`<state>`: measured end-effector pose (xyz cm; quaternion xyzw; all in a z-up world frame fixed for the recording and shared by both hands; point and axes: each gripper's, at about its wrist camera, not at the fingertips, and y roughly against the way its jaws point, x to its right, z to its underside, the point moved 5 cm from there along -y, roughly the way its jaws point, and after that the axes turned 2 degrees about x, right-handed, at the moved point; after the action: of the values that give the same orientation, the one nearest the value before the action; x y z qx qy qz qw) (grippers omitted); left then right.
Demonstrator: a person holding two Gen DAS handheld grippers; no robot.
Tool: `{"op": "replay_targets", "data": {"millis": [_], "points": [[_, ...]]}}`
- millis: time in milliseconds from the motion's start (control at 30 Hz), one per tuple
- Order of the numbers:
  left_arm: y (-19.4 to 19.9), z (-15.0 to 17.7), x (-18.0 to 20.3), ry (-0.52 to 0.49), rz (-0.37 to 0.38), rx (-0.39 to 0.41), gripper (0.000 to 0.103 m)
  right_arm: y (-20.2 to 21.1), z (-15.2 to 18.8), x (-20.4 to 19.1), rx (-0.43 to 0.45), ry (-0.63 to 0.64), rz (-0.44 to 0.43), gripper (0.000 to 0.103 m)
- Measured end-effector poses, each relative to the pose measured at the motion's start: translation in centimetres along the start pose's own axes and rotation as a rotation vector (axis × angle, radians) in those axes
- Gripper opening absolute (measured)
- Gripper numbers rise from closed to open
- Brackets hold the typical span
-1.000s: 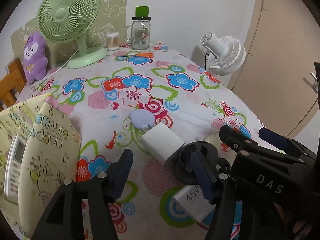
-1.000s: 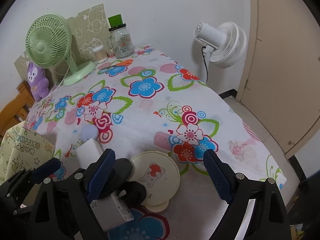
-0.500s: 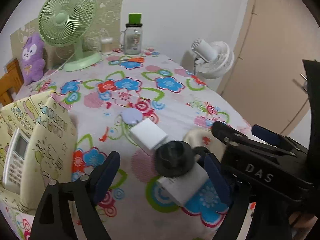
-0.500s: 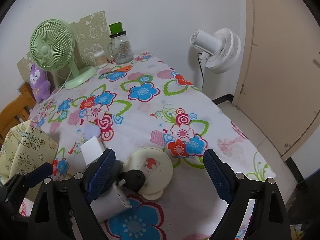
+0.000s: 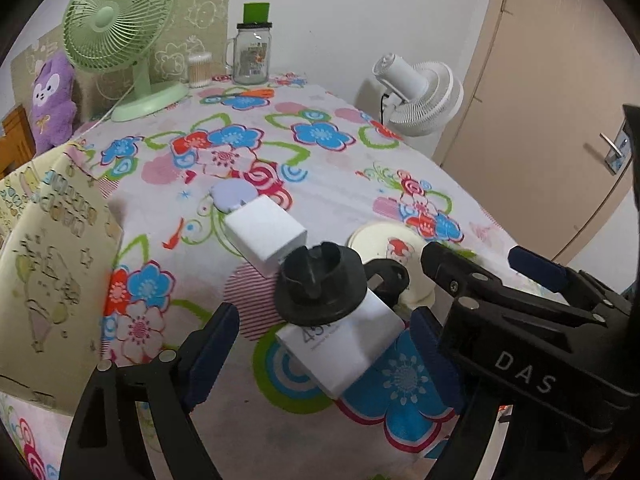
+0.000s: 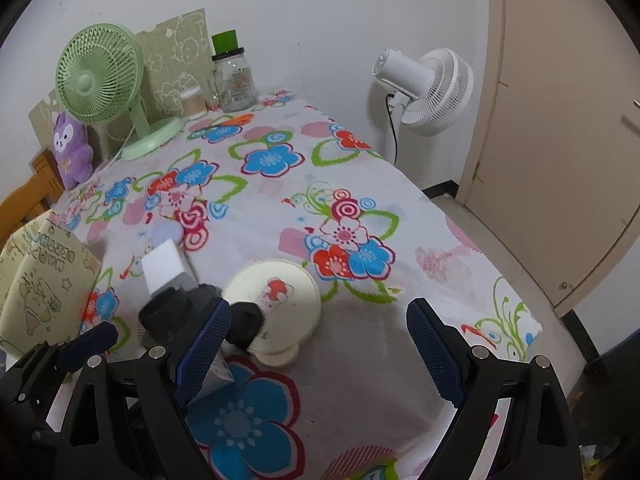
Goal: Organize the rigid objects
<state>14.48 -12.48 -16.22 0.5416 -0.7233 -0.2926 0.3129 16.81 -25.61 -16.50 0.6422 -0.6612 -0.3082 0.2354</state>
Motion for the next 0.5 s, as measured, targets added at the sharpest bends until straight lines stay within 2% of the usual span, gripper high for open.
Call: {"op": "replay_targets", "data": {"millis": [133, 200, 367, 500], "points": [[-0.8, 0.3, 0.4, -0.009, -0.005, -0.021, 0.086, -0.4, 0.3, 0.6, -0.011, -0.015, 0.002, 0.092], [-1.2, 0.5, 0.5, -0.002, 0.016, -0.043, 0.074, -0.7, 0.4, 0.7, -0.02, -0.019, 0.001, 0.092], [-1.2, 0.6, 0.6, -0.031, 0.006, -0.046, 0.073, -1.4, 0.8, 0.3, -0.037, -0.011, -0.014, 0.092], [-1.0, 0.7, -0.5, -0.031, -0.034, -0.042, 0.073, -1.7, 1.0, -0.4, -0.047, 0.003, -0.026, 0.092]]}}
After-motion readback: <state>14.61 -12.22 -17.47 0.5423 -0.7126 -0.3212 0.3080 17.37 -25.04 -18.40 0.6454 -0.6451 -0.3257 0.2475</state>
